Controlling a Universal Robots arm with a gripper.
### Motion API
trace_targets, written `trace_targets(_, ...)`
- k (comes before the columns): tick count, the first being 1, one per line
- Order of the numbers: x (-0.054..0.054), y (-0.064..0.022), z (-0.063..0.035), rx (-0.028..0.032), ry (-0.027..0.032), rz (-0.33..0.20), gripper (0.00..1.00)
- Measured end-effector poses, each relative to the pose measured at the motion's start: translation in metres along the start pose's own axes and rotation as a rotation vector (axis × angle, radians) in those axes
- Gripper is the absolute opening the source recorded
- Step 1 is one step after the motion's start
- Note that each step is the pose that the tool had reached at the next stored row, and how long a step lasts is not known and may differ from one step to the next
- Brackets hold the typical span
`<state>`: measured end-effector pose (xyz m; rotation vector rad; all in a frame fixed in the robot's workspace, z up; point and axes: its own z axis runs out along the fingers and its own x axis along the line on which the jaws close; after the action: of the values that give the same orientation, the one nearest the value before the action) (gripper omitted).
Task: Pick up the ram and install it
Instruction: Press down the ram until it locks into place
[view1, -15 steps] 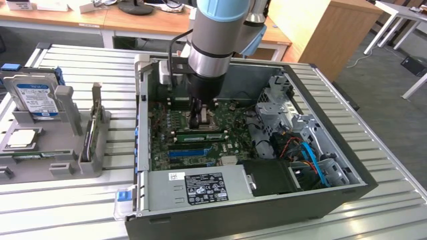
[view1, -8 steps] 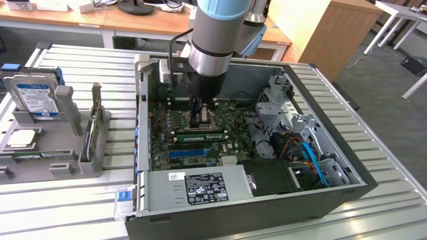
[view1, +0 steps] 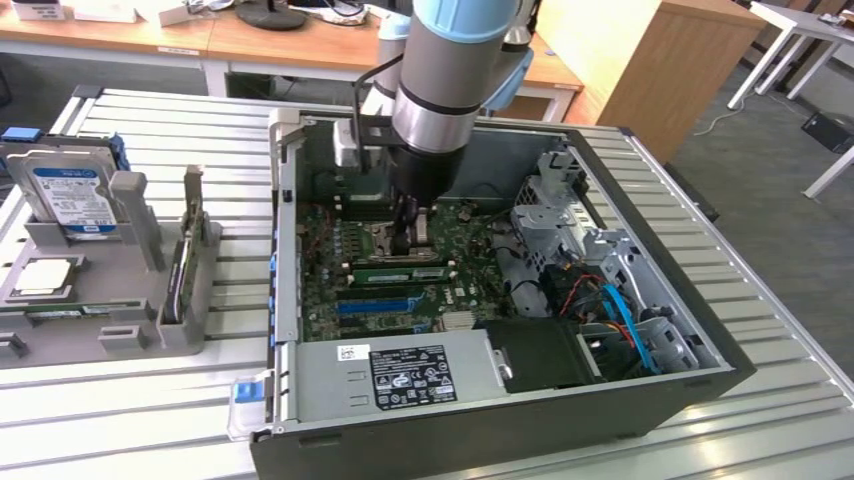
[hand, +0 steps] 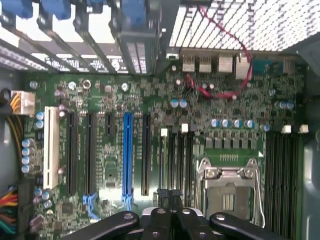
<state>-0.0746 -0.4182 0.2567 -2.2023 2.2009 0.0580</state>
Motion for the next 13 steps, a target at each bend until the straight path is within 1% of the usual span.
trace_targets(8, 0.000, -0.0195, -0.0001, -0.0023, 0.0000, -0.001, 0.11)
trace_targets(10, 0.000, -0.0217, -0.0002, -0.0024, 0.0000, -0.001, 0.11)
trace_targets(13, 0.000, -0.0217, -0.0001, -0.0024, 0.0000, -0.001, 0.11)
